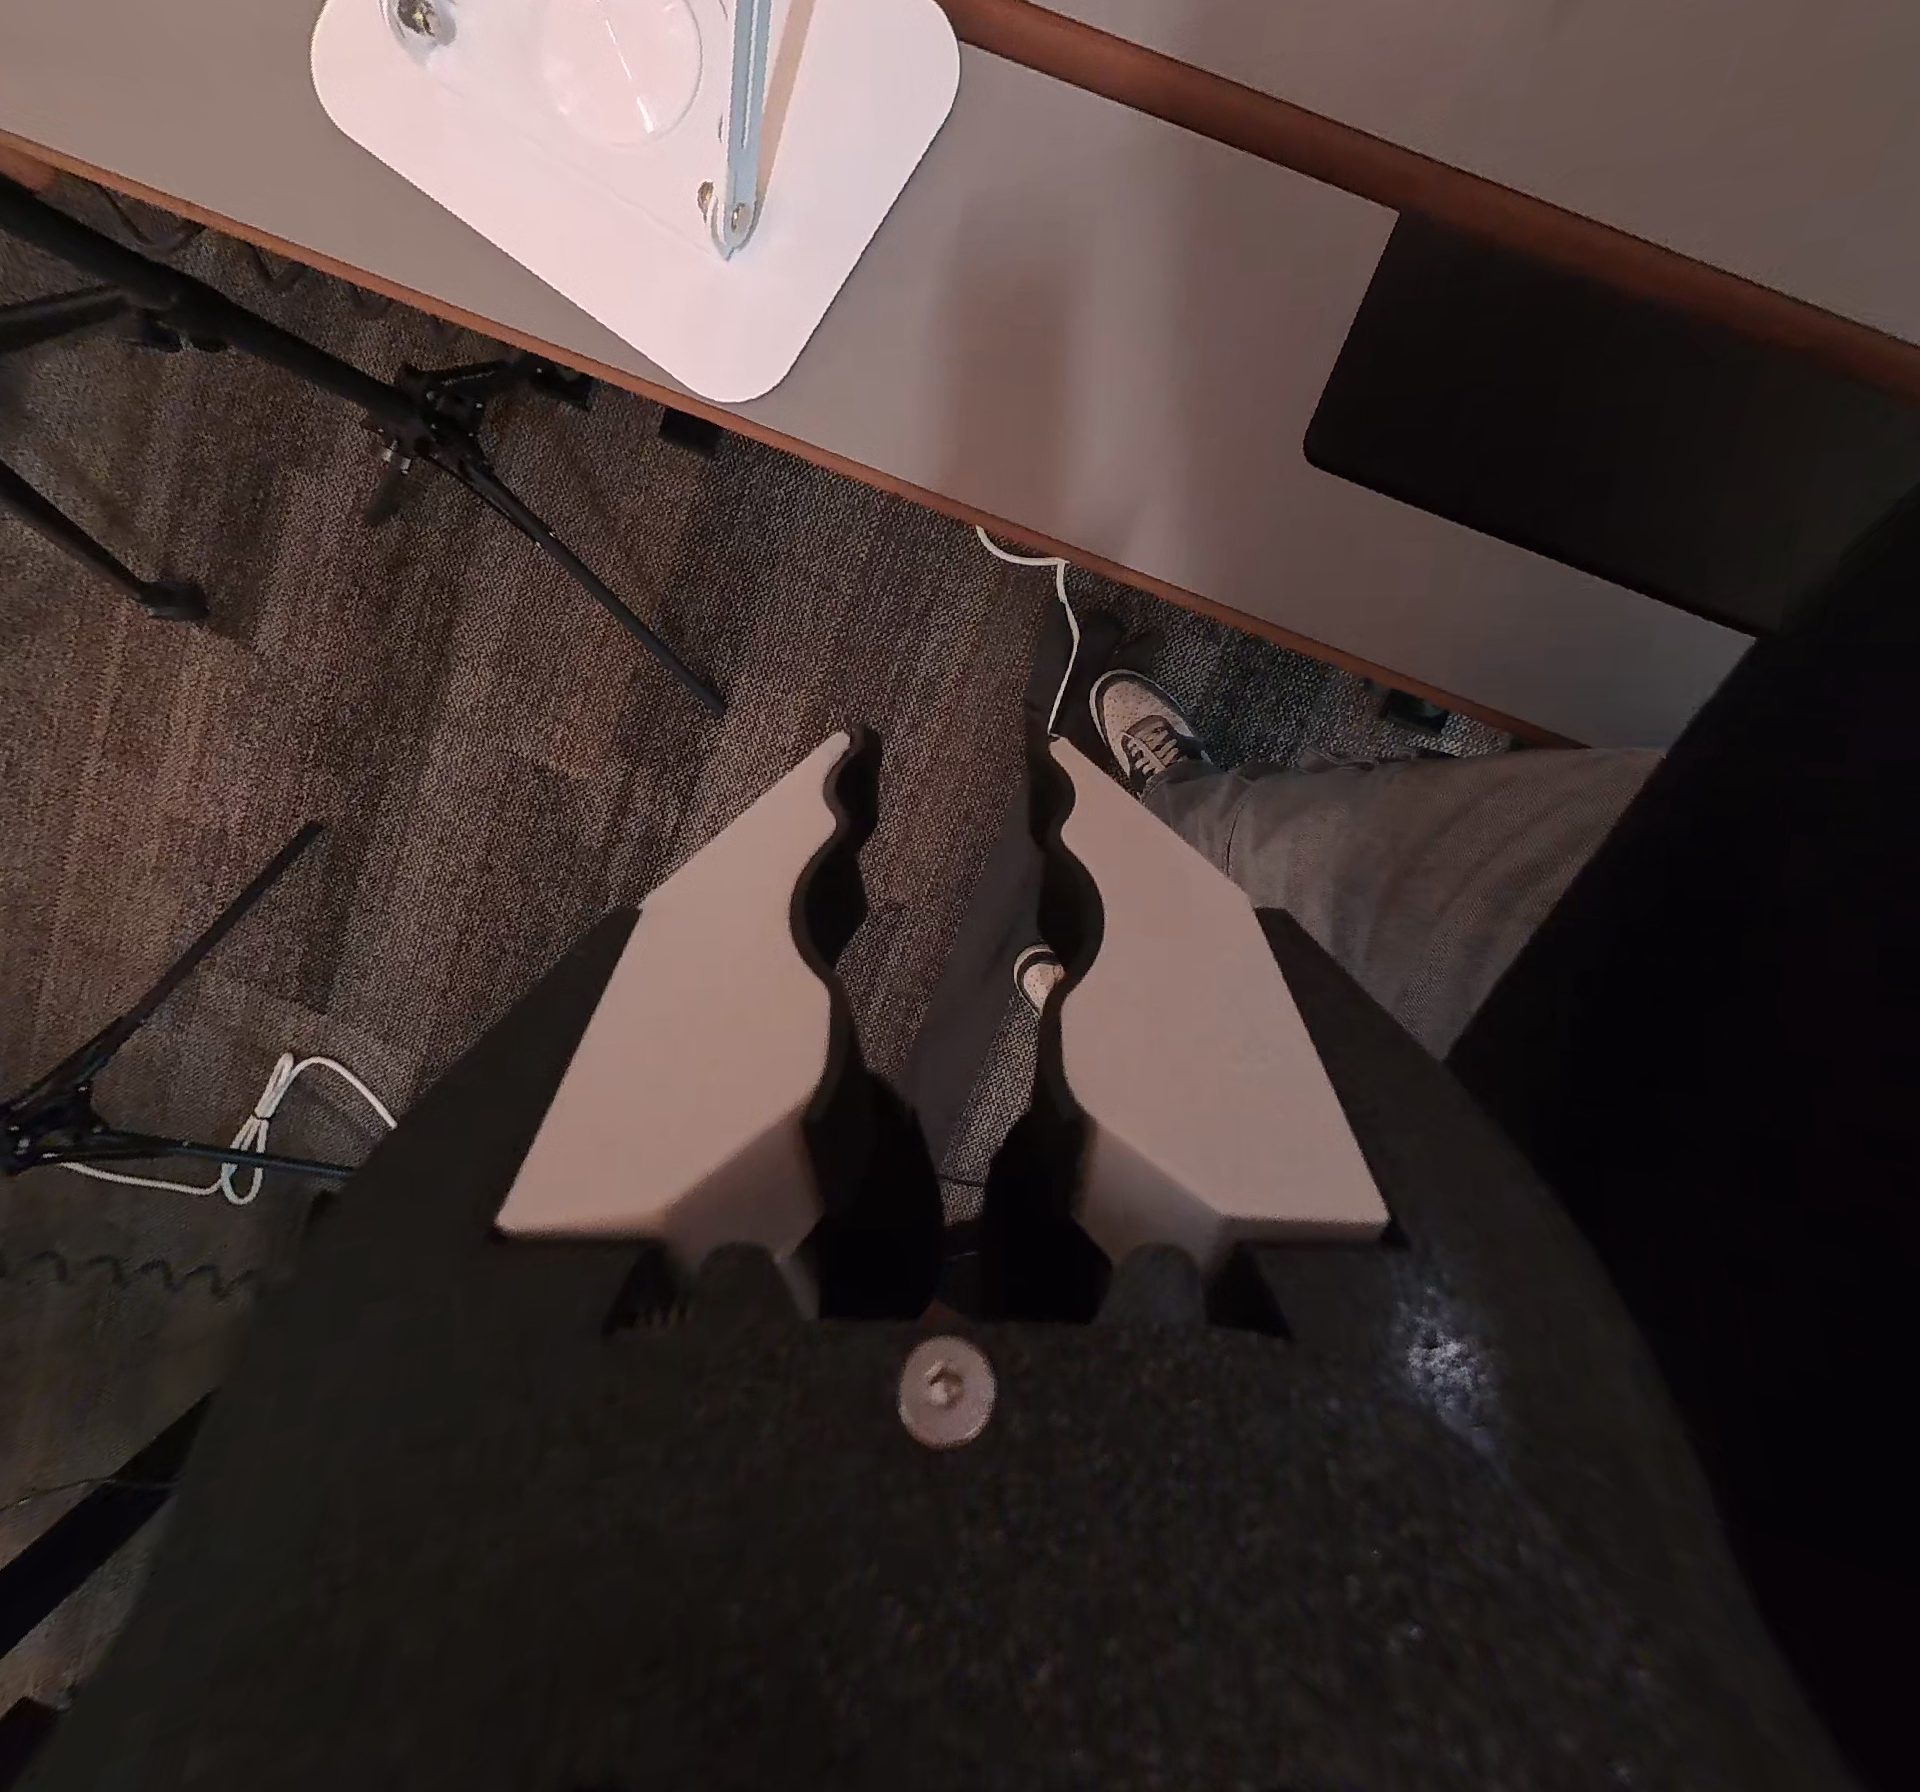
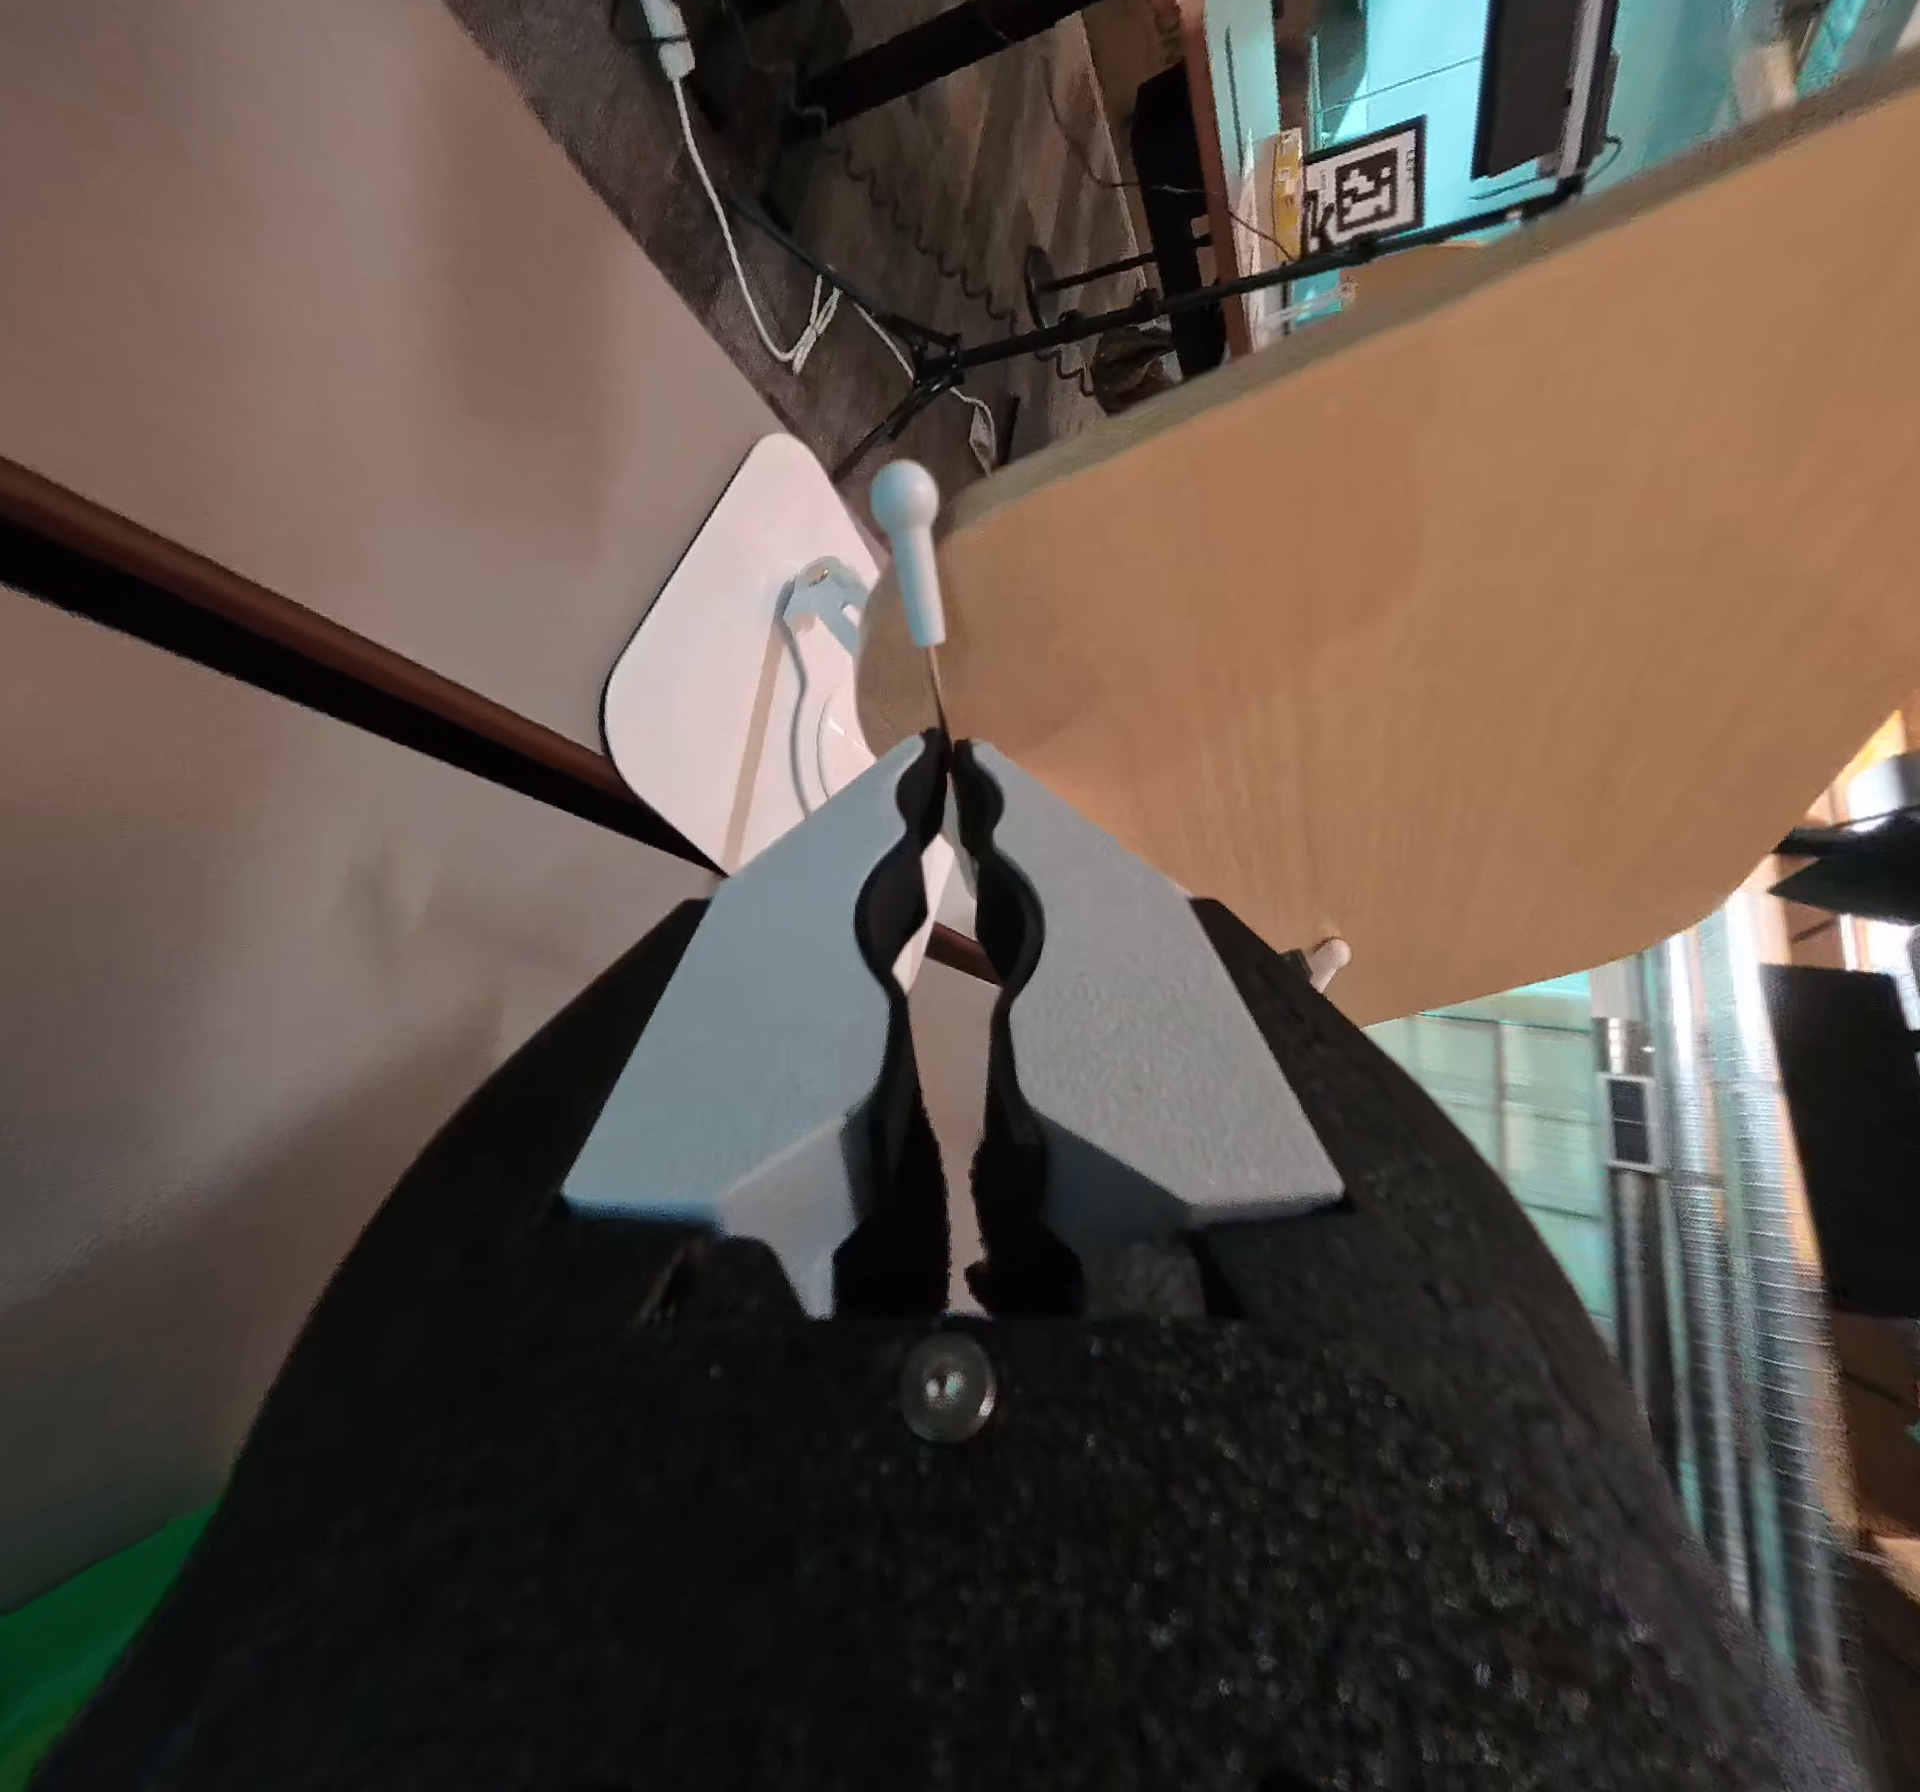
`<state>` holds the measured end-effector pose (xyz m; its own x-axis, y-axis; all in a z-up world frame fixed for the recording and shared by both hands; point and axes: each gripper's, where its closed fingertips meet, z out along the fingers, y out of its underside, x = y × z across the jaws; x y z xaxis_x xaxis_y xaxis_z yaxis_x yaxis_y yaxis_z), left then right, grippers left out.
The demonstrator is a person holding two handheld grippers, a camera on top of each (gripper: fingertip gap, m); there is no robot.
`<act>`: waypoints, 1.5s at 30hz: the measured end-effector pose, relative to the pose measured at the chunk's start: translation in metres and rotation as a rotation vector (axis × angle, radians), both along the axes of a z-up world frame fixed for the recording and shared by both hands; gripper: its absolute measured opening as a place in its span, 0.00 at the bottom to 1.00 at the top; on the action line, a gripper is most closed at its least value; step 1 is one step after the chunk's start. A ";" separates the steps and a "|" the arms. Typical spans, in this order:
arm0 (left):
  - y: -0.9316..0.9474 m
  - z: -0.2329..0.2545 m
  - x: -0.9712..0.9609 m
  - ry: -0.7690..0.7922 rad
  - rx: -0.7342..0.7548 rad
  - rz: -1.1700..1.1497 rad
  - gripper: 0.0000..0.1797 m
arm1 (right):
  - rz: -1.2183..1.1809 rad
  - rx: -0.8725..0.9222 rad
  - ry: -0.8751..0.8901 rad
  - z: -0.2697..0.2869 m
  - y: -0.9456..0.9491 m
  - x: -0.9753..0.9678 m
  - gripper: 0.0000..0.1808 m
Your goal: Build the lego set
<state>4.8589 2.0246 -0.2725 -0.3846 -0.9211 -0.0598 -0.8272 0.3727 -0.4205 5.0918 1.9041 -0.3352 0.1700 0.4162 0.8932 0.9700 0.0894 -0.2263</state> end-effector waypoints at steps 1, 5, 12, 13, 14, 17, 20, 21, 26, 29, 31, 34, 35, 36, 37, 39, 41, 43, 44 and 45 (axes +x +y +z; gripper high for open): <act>0.000 0.000 0.000 -0.001 0.000 0.001 0.15 | 0.000 -0.012 0.031 0.002 0.000 0.000 0.00; 0.000 0.001 -0.001 -0.006 -0.010 0.013 0.15 | -0.004 -0.105 0.203 0.005 -0.001 0.000 0.01; -0.001 0.003 0.001 -0.017 -0.037 0.022 0.15 | -0.075 -0.301 0.650 0.022 0.009 0.004 0.00; -0.002 0.004 0.004 -0.024 -0.039 0.018 0.15 | -0.090 -0.333 0.710 0.023 0.011 0.006 0.00; -0.004 0.006 0.009 -0.034 -0.044 0.014 0.15 | -0.103 -0.345 0.750 0.025 0.014 0.008 0.00; -0.011 0.012 0.023 -0.060 -0.063 0.005 0.15 | -0.127 -0.390 0.816 0.025 0.020 0.008 0.00; -0.020 0.026 0.041 -0.098 -0.119 0.025 0.16 | -0.152 -0.405 0.875 0.026 0.023 0.012 0.00; -0.025 0.036 0.051 -0.114 -0.166 0.051 0.17 | -0.160 -0.412 0.891 0.027 0.023 0.013 0.00; -0.048 0.102 0.124 -0.180 -0.510 0.253 0.35 | -0.204 -0.414 0.895 0.027 0.026 0.015 0.00; -0.060 0.115 0.157 -0.170 -0.635 0.315 0.38 | -0.232 -0.406 0.914 0.028 0.030 0.017 0.00; -0.062 0.111 0.170 -0.171 -0.634 0.342 0.35 | -0.266 -0.408 0.945 0.029 0.031 0.021 0.00; -0.060 0.102 0.182 -0.168 -0.587 0.360 0.24 | -0.313 -0.407 1.000 0.029 0.036 0.027 0.01; -0.059 0.101 0.185 -0.169 -0.584 0.364 0.19 | -0.323 -0.415 1.019 0.029 0.038 0.028 0.01; -0.060 0.101 0.186 -0.166 -0.588 0.358 0.18 | -0.327 -0.423 1.028 0.029 0.037 0.028 0.00; -0.061 0.102 0.187 -0.160 -0.596 0.346 0.16 | -0.333 -0.425 1.033 0.029 0.037 0.028 0.00; -0.061 0.102 0.186 -0.155 -0.594 0.335 0.15 | -0.361 -0.423 1.063 0.029 0.037 0.027 0.00; -0.062 0.102 0.187 -0.153 -0.591 0.331 0.15 | -0.395 -0.423 1.108 0.032 0.041 0.028 0.12; -0.061 0.101 0.187 -0.149 -0.586 0.327 0.15 | -0.432 -0.405 1.162 0.039 0.037 0.028 0.17; -0.061 0.102 0.186 -0.150 -0.585 0.321 0.15 | -0.453 -0.383 1.182 0.044 0.033 0.030 0.18; -0.060 0.104 0.185 -0.159 -0.589 0.313 0.15 | -0.489 -0.344 1.202 0.051 0.027 0.031 0.19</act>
<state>5.0435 1.9644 -0.1684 -0.1233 -0.8838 0.4514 -0.7700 -0.2017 -0.6053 5.1230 1.9310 -0.2843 0.9644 0.2595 -0.0511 0.0709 -0.4397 -0.8953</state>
